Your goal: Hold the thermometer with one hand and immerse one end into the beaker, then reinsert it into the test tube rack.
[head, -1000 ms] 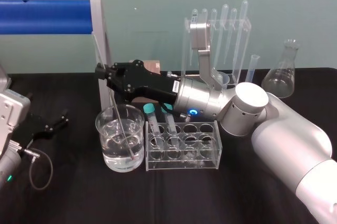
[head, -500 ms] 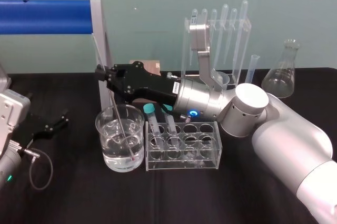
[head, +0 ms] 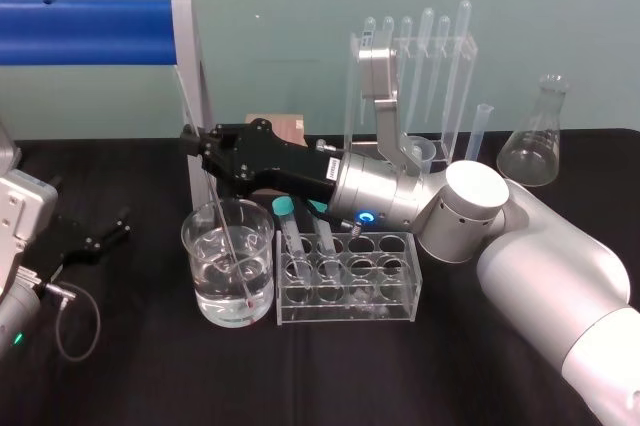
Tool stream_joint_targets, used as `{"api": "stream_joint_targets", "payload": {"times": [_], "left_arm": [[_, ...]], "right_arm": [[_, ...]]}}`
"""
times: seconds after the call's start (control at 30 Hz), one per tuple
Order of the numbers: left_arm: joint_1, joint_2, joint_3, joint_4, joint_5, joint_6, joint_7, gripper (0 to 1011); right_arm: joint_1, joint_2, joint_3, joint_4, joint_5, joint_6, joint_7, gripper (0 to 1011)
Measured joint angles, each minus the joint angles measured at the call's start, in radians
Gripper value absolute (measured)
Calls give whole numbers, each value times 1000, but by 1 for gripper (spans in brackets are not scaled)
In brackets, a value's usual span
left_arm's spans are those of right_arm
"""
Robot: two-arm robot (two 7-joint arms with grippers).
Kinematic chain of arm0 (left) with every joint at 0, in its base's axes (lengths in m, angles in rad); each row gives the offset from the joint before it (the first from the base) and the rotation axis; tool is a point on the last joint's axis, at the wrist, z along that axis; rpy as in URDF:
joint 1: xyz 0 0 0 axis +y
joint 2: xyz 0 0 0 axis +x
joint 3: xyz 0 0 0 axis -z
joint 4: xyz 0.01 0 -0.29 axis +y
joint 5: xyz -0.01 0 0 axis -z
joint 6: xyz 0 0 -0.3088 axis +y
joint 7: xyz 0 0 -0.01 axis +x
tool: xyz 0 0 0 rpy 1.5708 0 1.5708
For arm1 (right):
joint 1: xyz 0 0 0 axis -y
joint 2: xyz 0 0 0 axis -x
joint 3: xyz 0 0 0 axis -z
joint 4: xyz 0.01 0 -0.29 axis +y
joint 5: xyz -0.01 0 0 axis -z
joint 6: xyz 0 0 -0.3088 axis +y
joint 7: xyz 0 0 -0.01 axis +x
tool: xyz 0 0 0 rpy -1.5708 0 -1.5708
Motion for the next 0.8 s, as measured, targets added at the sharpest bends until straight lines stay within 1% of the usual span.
{"api": "stream_joint_targets", "payload": {"times": [0.8], "left_arm": [[0, 0, 0, 0, 0, 0, 0, 1008]], "right_arm": [[0, 0, 1, 4, 1, -2, 4, 57]]}}
